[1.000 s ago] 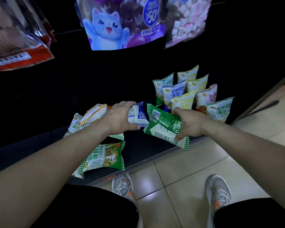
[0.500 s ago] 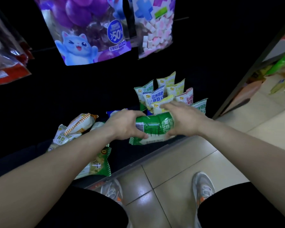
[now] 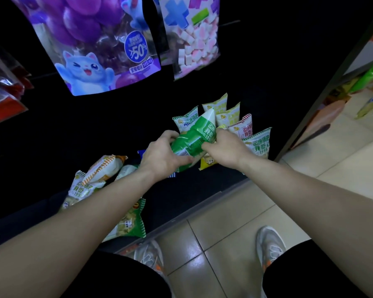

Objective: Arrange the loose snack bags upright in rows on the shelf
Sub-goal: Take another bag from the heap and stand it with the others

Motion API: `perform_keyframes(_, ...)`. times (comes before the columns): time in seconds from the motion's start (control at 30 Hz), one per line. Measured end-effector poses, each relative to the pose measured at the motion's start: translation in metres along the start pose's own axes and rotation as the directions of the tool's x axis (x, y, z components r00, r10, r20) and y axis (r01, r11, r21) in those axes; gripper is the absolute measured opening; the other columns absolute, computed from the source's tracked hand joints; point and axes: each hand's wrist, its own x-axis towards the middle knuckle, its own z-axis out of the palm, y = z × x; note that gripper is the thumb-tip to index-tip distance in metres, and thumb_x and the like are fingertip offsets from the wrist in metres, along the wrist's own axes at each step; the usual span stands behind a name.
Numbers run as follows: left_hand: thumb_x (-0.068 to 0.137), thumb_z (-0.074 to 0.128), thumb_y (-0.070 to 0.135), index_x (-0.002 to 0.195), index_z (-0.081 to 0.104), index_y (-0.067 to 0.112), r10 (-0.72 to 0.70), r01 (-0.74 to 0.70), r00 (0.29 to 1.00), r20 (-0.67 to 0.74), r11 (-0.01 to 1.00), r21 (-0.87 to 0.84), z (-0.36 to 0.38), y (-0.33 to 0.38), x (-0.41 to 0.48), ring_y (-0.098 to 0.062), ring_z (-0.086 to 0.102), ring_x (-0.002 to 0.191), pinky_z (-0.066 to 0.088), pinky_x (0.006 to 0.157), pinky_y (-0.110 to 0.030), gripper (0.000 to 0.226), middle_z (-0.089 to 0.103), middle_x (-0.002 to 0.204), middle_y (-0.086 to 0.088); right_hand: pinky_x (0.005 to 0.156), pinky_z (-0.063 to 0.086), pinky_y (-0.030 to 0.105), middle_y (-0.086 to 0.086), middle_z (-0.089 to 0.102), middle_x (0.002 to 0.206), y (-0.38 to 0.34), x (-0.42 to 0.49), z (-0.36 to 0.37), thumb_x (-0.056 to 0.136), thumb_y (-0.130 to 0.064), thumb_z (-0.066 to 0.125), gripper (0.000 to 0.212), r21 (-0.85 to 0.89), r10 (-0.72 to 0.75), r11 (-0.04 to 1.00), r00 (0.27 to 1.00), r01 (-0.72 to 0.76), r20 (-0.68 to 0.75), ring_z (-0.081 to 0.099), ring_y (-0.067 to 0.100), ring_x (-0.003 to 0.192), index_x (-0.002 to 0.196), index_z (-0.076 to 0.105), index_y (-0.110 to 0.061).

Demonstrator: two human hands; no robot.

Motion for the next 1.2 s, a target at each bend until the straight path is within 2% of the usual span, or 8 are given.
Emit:
perform_keyframes(0.13, 0.064, 0.087, 0.041, 0.138, 0.048, 0.029, 0.052, -0.029, 0.995, 0.089, 0.971, -0.237, 0.006, 0.003, 0.000, -0.006, 0.057, 0.112, 0.045, 0.093, -0.024, 0.085, 0.054, 0.126, 0.018, 0.081, 0.059, 0.046, -0.005, 0.070, 0.096, 0.004, 0.009, 0.004, 0.084, -0.040, 0.066, 0.024, 0.329, 0.044, 0.944, 0.998, -0.024, -0.054, 0.071, 0.018, 0.085, 0.101, 0.055, -0.028)
perform_keyframes(0.3, 0.062, 0.086, 0.042, 0.140, 0.048, 0.032, 0.139, -0.067, 0.972, 0.188, 0.936, -0.347, 0.010, 0.005, -0.002, -0.011, 0.059, 0.116, 0.050, 0.099, -0.034, 0.087, 0.053, 0.140, 0.010, 0.080, 0.060, 0.044, -0.008, 0.070, 0.105, 0.013, 0.016, -0.001, 0.068, -0.062, 0.078, 0.066, 0.430, 0.117, 0.902, 0.984, -0.047, -0.138, 0.070, 0.014, 0.091, 0.116, 0.050, -0.026)
perform_keyframes(0.53, 0.079, 0.080, 0.032, 0.129, 0.057, 0.029, 0.201, -0.187, 0.963, 0.178, 0.978, -0.089, 0.005, 0.000, 0.002, -0.008, 0.061, 0.105, 0.053, 0.092, -0.030, 0.055, 0.062, 0.116, 0.015, 0.090, 0.055, 0.039, -0.006, 0.067, 0.113, 0.027, 0.020, -0.012, 0.058, -0.052, 0.090, 0.091, 0.231, 0.095, 0.970, 0.992, -0.073, -0.087, 0.065, 0.016, 0.100, 0.131, 0.046, -0.021)
perform_keyframes(0.67, 0.071, 0.085, 0.040, 0.137, 0.049, 0.028, 0.204, -0.202, 0.979, -0.015, 0.977, 0.061, -0.012, -0.006, 0.018, -0.013, 0.054, 0.114, 0.047, 0.100, -0.037, 0.076, 0.056, 0.124, 0.006, 0.089, 0.057, 0.038, -0.003, 0.059, 0.124, 0.027, 0.014, -0.013, 0.059, -0.042, 0.092, 0.096, 0.170, 0.015, 0.985, 0.996, -0.030, 0.087, 0.063, 0.017, 0.105, 0.137, 0.041, -0.023)
perform_keyframes(0.83, 0.063, 0.088, 0.047, 0.149, 0.034, 0.032, 0.185, -0.222, 0.937, 0.296, 0.970, 0.097, -0.015, -0.005, 0.021, -0.009, 0.037, 0.134, 0.035, 0.112, -0.039, 0.103, 0.041, 0.149, 0.008, 0.083, 0.049, 0.018, -0.012, 0.054, 0.135, 0.032, 0.004, -0.018, 0.071, -0.017, 0.088, 0.089, 0.163, -0.121, 0.984, 0.945, 0.074, 0.303, 0.057, 0.011, 0.118, 0.145, 0.041, -0.032)
perform_keyframes(0.97, 0.063, 0.086, 0.051, 0.134, 0.052, 0.027, 0.162, -0.186, 0.932, 0.324, 0.982, 0.042, -0.001, -0.005, 0.021, -0.001, 0.046, 0.117, 0.040, 0.101, -0.025, 0.083, 0.050, 0.128, 0.017, 0.093, 0.049, 0.028, -0.010, 0.051, 0.137, 0.046, 0.004, -0.022, 0.070, -0.028, 0.090, 0.091, 0.126, -0.105, 0.990, 0.944, 0.068, 0.312, 0.054, 0.013, 0.119, 0.146, 0.040, -0.031)
perform_keyframes(1.07, 0.062, 0.082, 0.062, 0.133, 0.053, 0.028, 0.103, -0.158, 0.964, 0.244, 0.963, 0.219, 0.015, -0.009, 0.026, -0.011, 0.055, 0.112, 0.046, 0.089, -0.029, 0.084, 0.057, 0.125, 0.009, 0.096, 0.050, 0.040, -0.006, 0.055, 0.123, 0.068, 0.004, -0.030, 0.073, -0.041, 0.085, 0.084, 0.005, -0.065, 0.998, 0.968, 0.066, 0.242, 0.058, 0.018, 0.109, 0.144, 0.042, -0.028)
perform_keyframes(1.2, 0.056, 0.072, 0.080, 0.131, 0.052, 0.032, 0.020, -0.096, 0.986, 0.167, 0.882, 0.462, 0.047, -0.009, 0.043, -0.017, 0.059, 0.083, 0.050, 0.065, -0.032, 0.091, 0.060, 0.096, 0.007, 0.092, 0.045, 0.030, 0.006, 0.054, 0.130, 0.110, 0.002, -0.049, 0.084, -0.038, 0.075, 0.071, -0.291, 0.001, 0.955, 0.982, 0.055, 0.190, 0.055, 0.020, 0.112, 0.144, 0.044, -0.018)
